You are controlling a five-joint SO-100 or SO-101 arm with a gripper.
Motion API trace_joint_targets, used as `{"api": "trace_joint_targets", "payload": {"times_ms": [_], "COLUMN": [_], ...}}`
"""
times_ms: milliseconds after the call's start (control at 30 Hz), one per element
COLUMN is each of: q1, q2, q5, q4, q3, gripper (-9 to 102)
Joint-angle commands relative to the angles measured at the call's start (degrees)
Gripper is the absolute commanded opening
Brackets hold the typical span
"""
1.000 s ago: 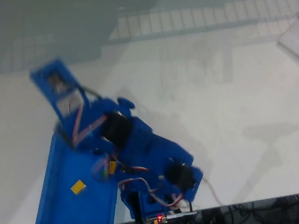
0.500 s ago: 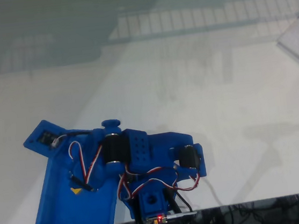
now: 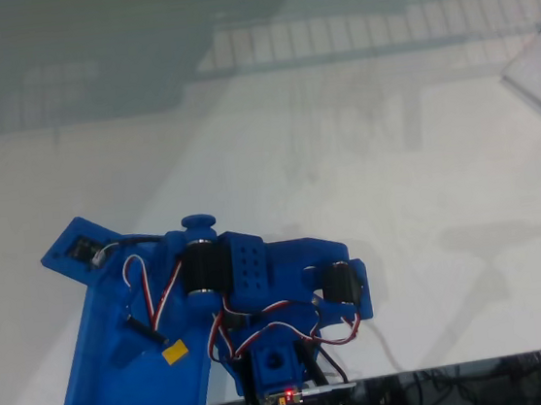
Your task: Pick up all the lego then put into the bin
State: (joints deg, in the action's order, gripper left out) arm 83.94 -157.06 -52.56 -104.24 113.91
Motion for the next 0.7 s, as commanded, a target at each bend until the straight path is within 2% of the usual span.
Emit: {"api": "trace_joint_targets", "payload": {"times_ms": [0,167,400,533,667], "q1": [-4.0,-24.1,-56.3,-67.3,-74.6], "q2": [0.7,2.2,-2.6,-8.9,-15.2], "q5": [-1.9,-10.1,-22.6,-26.5,-28.1], "q4": [2.5,10.6,30.8,42.0,49.1], "q3": [-0.5,0.1,10.3,20.3,28.5], "gripper": [33,31,12,1,0]}}
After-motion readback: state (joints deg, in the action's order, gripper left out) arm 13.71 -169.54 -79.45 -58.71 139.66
